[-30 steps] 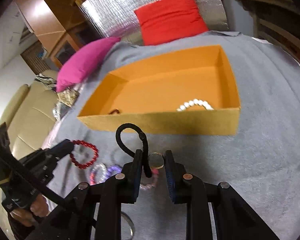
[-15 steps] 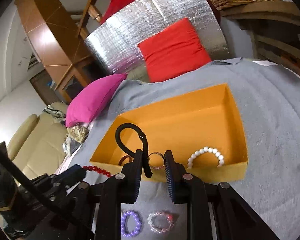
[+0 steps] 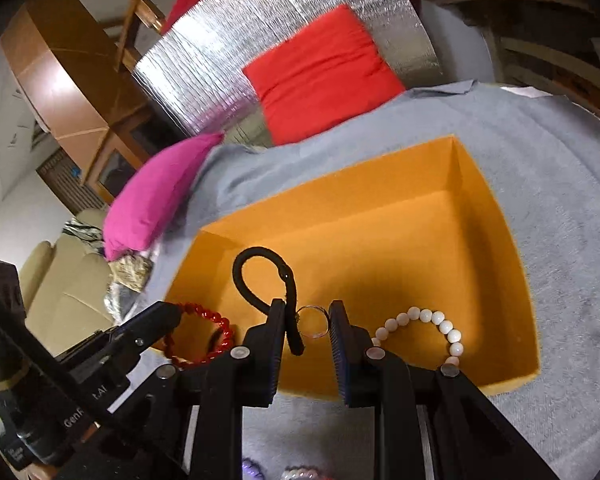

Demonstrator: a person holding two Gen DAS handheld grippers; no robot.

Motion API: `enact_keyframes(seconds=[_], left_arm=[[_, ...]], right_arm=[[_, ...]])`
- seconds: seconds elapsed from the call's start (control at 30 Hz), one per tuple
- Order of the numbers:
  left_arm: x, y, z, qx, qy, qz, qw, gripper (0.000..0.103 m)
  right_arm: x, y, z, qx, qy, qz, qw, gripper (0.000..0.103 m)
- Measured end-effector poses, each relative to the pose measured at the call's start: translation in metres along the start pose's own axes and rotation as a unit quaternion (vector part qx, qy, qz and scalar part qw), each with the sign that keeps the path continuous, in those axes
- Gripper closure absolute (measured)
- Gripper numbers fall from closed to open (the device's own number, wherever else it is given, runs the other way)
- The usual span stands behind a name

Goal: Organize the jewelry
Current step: 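Carry both into the orange box and open both tools to release them, then lift both open tools out of the box back over the table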

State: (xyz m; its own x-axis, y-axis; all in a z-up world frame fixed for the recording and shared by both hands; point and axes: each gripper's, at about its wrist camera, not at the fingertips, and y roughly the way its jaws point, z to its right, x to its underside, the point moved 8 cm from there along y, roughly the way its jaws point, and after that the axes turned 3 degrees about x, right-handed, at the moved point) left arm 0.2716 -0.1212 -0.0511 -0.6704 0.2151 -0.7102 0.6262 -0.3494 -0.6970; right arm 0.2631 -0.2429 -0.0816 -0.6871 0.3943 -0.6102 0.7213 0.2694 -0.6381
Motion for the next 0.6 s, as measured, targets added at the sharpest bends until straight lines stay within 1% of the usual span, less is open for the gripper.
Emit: enact_keyframes(seconds=[0.07, 0.17, 0.27, 0.33, 0.37, 0.43, 0.47, 0.57, 0.6], left_arm=[[0.002, 0.008, -0.001, 0.006, -0.007, -0.003, 1.0, 0.094], [0.003, 0.015, -0.002, 0.005, -0.011, -0.006, 0.9999, 0.094], [0.004, 0.02, -0.001, 0.002, -0.01, -0.008, 0.9999, 0.093], [0.007, 0.021, -0.001, -0.004, -0.005, -0.01, 0.9999, 0.093], [0.007, 0.022, -0.002, -0.009, -0.005, -0.012, 0.9999, 0.093], [0.009, 0.022, -0.004, -0.012, -0.007, -0.017, 0.9998, 0.091], [0.01, 0.021, -0.005, -0.014, -0.01, -0.017, 0.9997, 0.091], [0.011, 0.017, -0.009, -0.021, -0.014, -0.016, 0.9995, 0.084], [0.011, 0.014, -0.01, -0.026, -0.013, -0.014, 0.9995, 0.081]], right_arm=[[0.0, 0.005, 0.002, 0.009, 0.0, 0.001, 1.0, 0.079], [-0.001, 0.012, 0.005, 0.028, -0.006, 0.0, 1.0, 0.079], [0.0, 0.017, 0.008, 0.044, -0.01, 0.0, 0.999, 0.077], [-0.001, 0.017, 0.008, 0.046, -0.013, 0.002, 0.999, 0.077], [-0.002, 0.017, 0.009, 0.046, -0.012, 0.002, 0.999, 0.075], [-0.003, 0.014, 0.01, 0.038, -0.002, 0.004, 0.999, 0.064], [-0.005, 0.01, 0.011, 0.036, 0.001, 0.009, 0.999, 0.063], [-0.008, 0.0, 0.014, 0.035, 0.002, 0.019, 0.999, 0.062], [-0.008, -0.005, 0.015, 0.034, 0.001, 0.023, 0.999, 0.062]])
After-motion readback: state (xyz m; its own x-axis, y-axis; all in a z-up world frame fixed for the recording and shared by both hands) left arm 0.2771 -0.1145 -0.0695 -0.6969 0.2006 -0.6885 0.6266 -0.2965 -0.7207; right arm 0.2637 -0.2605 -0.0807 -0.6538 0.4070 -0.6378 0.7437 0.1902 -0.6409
